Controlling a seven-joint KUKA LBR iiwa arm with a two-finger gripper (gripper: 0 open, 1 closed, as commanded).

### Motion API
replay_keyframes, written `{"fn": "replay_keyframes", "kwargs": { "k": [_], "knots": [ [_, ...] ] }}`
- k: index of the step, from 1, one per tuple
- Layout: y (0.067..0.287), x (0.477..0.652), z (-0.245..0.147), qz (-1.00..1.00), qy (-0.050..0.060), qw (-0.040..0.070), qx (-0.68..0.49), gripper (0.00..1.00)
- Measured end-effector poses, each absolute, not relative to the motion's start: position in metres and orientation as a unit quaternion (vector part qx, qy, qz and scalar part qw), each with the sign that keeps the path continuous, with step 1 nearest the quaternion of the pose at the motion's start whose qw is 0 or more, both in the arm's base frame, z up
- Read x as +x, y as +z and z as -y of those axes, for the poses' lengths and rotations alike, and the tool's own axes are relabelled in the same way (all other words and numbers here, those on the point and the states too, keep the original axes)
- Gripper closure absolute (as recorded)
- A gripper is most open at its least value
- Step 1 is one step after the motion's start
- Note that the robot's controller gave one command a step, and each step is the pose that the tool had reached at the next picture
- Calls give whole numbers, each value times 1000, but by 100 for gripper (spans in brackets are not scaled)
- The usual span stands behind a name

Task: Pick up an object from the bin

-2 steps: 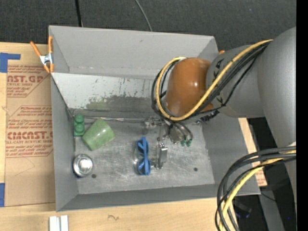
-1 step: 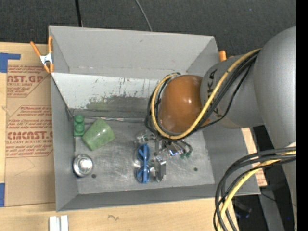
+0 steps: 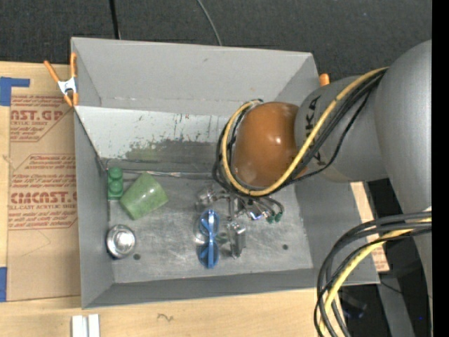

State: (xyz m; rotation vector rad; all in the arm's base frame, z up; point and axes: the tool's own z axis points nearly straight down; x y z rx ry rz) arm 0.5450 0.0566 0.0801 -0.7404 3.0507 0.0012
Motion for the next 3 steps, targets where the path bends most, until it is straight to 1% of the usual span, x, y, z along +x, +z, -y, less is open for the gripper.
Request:
{"fn": "replay_keyframes", "kwargs": {
  "k": [1,2,3],
  "knots": [
    [73,517,-70,-926,-1,6,-378,0],
    [71,515,-70,-926,1,3,-378,100],
    [202,534,-107,-923,0,6,-386,100]
  ]
}}
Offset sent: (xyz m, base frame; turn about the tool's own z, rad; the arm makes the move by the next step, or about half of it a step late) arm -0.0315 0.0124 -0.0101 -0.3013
